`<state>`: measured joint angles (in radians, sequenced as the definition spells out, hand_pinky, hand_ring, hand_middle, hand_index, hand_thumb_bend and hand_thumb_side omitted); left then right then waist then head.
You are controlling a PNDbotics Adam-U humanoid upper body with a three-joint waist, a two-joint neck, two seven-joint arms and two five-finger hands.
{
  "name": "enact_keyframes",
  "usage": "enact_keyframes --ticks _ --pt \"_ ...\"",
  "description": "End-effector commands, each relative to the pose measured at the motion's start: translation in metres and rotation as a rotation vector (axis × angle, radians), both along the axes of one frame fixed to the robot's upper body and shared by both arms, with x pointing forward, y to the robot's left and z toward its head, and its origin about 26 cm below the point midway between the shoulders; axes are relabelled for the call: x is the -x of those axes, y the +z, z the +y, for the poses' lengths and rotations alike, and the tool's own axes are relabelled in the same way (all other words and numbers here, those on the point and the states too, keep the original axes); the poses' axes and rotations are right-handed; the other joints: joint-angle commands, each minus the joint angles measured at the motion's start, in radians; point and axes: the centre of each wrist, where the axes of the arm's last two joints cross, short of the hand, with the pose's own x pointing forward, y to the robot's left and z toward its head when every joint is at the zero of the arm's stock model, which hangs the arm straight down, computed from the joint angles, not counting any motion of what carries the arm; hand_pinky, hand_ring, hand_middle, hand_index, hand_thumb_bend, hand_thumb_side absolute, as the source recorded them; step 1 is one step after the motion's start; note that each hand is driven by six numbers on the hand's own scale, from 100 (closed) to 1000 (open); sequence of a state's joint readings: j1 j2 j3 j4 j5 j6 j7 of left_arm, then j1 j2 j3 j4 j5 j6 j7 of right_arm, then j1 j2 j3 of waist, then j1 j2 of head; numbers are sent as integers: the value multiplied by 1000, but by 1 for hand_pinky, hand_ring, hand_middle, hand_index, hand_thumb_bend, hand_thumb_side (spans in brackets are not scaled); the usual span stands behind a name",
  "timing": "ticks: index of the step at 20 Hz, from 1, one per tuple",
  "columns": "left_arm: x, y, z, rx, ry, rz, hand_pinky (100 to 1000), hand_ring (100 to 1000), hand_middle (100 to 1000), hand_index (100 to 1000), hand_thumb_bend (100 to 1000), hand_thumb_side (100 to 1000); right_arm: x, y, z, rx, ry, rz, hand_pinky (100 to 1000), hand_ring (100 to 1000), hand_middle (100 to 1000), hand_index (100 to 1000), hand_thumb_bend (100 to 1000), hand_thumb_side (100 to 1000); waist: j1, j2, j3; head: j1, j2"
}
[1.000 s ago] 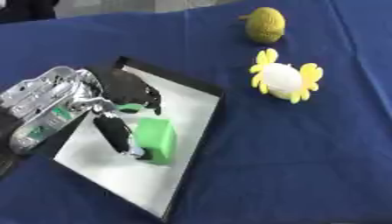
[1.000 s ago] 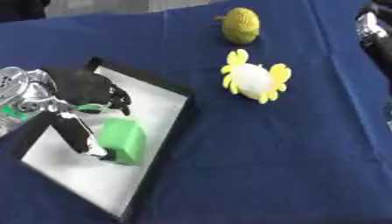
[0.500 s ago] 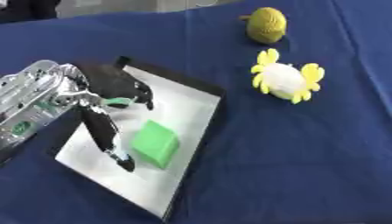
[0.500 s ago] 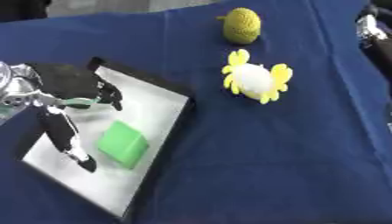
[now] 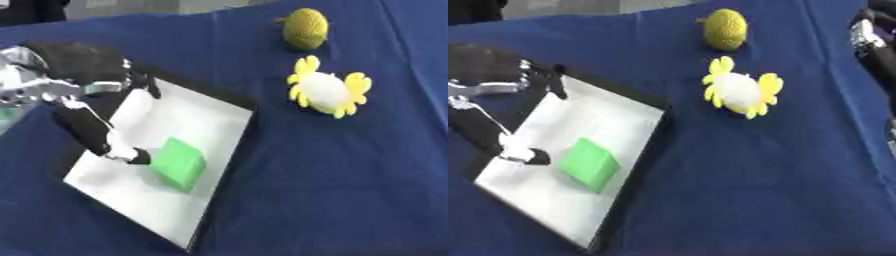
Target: Pick up objects on the table and place them in the box.
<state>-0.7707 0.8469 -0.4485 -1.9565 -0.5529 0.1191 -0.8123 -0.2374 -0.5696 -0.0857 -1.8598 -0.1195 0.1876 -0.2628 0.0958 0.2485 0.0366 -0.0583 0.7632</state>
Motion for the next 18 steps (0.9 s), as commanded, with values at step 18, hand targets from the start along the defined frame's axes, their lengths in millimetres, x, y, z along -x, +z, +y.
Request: enact_keyframes --ticks 18 --pt "21 -25 123 1493 211 -631 872 845 791 908 265 675 19 66 5 210 86 -172 907 970 920 849 100 459 -56 3 0 1 -2"
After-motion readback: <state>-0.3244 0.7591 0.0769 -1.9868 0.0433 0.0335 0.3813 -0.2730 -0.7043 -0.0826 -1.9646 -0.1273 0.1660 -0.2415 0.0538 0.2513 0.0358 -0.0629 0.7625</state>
